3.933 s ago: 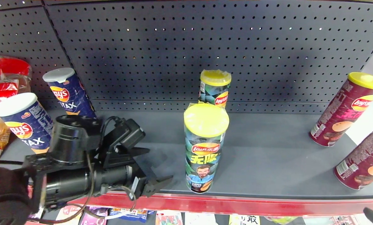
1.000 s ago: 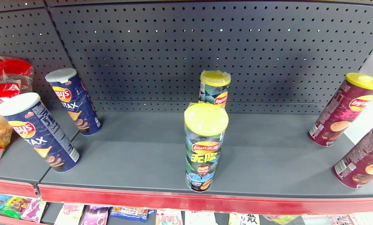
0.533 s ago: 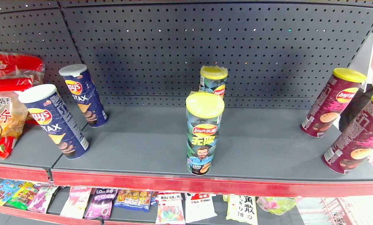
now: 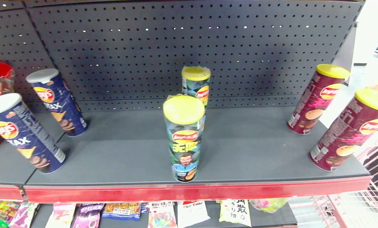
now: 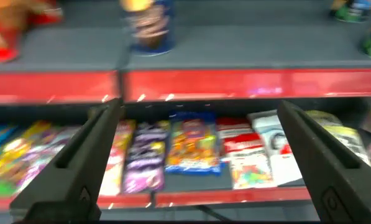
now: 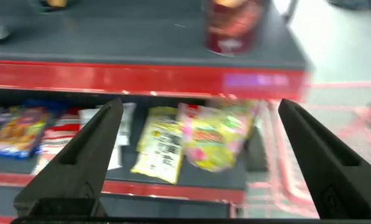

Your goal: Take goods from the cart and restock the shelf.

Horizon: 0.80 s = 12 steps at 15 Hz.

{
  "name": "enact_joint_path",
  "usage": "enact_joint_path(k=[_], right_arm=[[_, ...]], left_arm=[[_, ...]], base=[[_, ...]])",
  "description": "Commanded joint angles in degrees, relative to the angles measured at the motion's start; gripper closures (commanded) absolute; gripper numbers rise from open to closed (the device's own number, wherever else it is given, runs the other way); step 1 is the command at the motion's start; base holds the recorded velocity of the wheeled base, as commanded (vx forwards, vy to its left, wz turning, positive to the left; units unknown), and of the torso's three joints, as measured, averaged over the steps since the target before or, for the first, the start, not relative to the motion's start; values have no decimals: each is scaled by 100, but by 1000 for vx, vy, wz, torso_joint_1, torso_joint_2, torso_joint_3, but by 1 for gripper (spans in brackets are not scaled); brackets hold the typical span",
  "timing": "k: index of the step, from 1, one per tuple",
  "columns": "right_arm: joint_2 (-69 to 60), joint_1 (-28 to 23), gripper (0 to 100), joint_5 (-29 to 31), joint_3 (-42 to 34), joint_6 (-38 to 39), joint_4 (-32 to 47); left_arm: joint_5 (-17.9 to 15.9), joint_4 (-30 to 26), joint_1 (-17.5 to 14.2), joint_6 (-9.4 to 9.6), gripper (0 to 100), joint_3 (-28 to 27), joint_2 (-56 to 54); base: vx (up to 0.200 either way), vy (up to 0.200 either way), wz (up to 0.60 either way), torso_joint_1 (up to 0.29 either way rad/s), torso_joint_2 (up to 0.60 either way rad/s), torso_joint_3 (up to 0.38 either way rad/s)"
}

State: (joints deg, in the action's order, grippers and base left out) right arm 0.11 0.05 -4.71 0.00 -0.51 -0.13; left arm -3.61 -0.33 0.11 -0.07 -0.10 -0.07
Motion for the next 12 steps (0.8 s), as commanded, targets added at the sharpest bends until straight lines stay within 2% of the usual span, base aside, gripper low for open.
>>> enact_joint_path(k=[1, 12], right_arm=[[-2, 4, 0, -4, 0, -2, 5], [-2, 4, 0, -4, 0, -2, -4]], left_arm=[[0, 7, -11, -1, 0, 1, 7], [0, -2, -2, -10, 0, 1, 7]], base=[[0, 0, 0, 0, 0, 0], [0, 0, 0, 0, 0, 0]])
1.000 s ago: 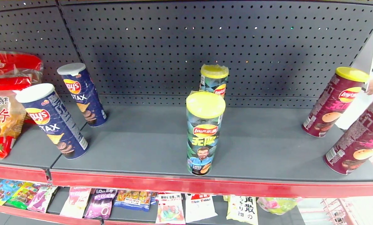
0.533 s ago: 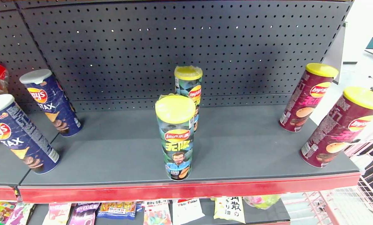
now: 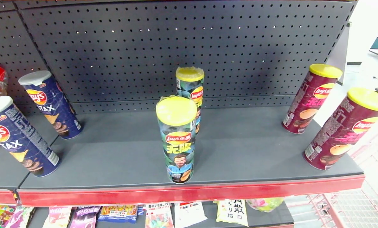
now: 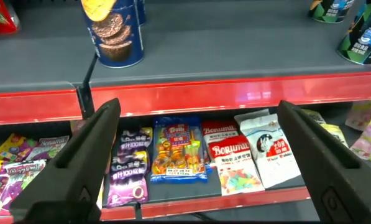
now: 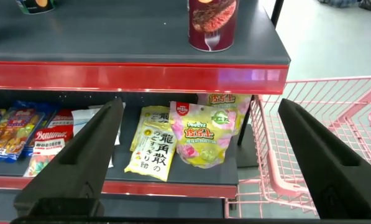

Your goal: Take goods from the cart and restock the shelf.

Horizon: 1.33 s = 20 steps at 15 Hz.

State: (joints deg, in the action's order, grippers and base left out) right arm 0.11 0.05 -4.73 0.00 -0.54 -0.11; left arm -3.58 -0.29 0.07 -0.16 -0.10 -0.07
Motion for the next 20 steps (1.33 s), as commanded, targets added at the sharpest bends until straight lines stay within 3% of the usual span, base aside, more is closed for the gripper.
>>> enact_joint_path(k=[1, 18, 19, 20], right_arm=[[-2, 4, 0, -2, 0, 1, 2], [-2, 4, 0, -2, 0, 1, 2], [-2, -5, 0, -2, 0, 1, 2], [-2, 4, 0, -2, 0, 1, 2]], left_arm=[[-2, 3, -7, -2, 0, 1, 7], [-11, 12, 1, -19, 0, 1, 25], [-169, 117, 37, -81, 0, -465, 201], [-195, 152, 195, -283, 0, -1449, 1167]], base=[[0, 0, 0, 0, 0, 0], [0, 0, 0, 0, 0, 0], [0, 0, 0, 0, 0, 0], [0, 0, 0, 0, 0, 0]])
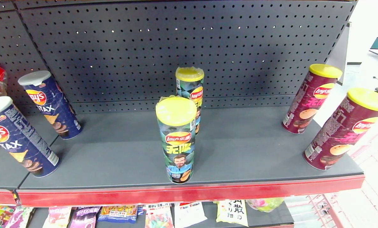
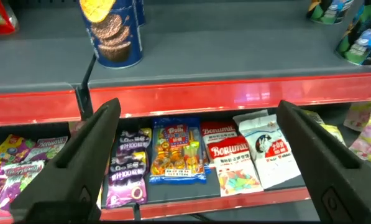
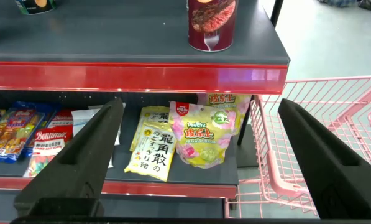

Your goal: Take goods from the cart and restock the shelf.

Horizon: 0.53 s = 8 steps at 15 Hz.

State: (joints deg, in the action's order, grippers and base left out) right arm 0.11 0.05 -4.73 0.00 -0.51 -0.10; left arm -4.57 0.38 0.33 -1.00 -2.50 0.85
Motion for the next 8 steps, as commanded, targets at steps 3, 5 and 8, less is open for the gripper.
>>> enact_joint_path(k=[3, 5, 8], right_arm=[[-2, -5, 0, -2, 0, -2, -8], [-2, 4, 0, -2, 0, -2, -8], [-2, 4, 0, -2, 0, -2, 1]], left_arm=[[-448, 33, 371, -594, 0, -2483, 2877], [-1872, 50, 802, -577, 0, -2422, 4195], [-1925, 76, 1206, 390, 0, -2809, 5865]], base=[[0, 0, 0, 0, 0, 0], [0, 0, 0, 0, 0, 0], [0, 0, 0, 0, 0, 0]])
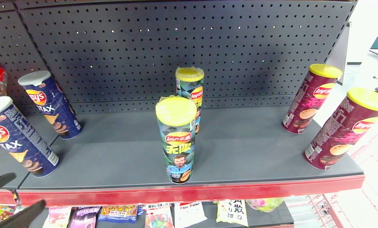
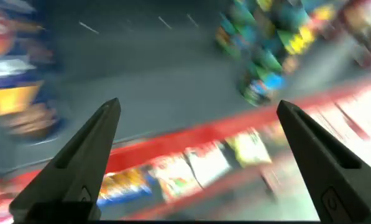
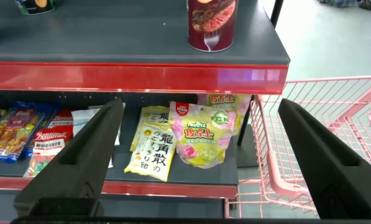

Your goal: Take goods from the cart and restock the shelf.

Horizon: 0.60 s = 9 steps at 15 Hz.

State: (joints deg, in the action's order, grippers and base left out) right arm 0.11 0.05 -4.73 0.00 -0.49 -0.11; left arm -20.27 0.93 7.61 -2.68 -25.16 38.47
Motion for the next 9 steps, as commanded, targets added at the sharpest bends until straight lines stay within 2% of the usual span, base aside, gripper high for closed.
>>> enact_joint_path(k=[1, 2, 3, 5, 7, 9], right_arm=[[-2, -5, 0, -2, 0, -4, 2], [-2, 4, 0, -2, 0, -4, -7], [-2, 4, 0, -2, 0, -4, 2], [-2, 4, 0, -2, 0, -4, -7], [-2, 4, 0, -2, 0, -4, -7], [-2, -5, 0, -2, 0, -4, 2]], left_arm=[[-355, 30, 540, 716, 0, -648, 2454], [-346, 30, 690, 813, 0, -683, 2718], [-346, 22, 751, 831, 0, -674, 2841], [-249, 30, 1270, 848, 0, -727, 3360], [-135, 30, 1498, 901, 0, -815, 3861], [-126, 30, 1560, 1200, 0, -999, 4283]], base=[[0, 0, 0, 0, 0, 0], [0, 0, 0, 0, 0, 0], [0, 0, 0, 0, 0, 0], [0, 0, 0, 0, 0, 0], [0, 0, 0, 0, 0, 0], [0, 0, 0, 0, 0, 0]])
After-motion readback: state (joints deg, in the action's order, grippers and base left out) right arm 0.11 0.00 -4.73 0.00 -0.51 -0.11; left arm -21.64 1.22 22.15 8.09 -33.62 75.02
